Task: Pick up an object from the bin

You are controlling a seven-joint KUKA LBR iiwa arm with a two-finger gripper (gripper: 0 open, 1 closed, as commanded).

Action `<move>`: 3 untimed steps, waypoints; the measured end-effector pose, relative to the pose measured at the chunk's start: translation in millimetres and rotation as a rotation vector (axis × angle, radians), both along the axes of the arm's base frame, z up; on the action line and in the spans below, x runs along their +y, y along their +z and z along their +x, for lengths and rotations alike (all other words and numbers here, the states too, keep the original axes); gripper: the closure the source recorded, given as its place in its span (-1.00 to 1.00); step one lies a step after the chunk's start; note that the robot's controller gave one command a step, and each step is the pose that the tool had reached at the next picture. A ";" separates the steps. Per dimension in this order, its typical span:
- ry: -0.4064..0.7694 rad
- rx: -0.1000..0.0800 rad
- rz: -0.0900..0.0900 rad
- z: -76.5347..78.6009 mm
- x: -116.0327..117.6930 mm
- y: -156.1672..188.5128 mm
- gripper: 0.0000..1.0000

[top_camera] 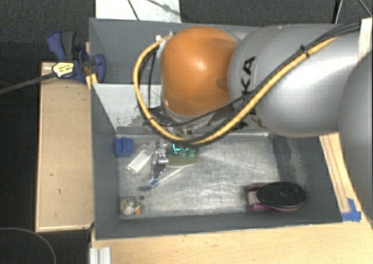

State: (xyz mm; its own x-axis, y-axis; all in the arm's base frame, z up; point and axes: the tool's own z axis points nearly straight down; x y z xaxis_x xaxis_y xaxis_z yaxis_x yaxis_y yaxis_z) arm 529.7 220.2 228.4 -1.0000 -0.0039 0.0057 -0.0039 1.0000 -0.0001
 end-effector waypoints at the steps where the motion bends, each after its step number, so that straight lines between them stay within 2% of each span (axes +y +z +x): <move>1: -0.085 -0.012 0.003 8.1 -48.4 -158.6 -1.00; 2: -0.088 -0.019 0.005 10.0 -46.9 -154.7 1.00; 3: -0.075 -0.016 0.005 25.2 -29.6 8.0 1.00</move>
Offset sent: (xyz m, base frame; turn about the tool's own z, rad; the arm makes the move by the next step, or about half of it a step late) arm 0.0062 -0.0479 -0.1584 0.0782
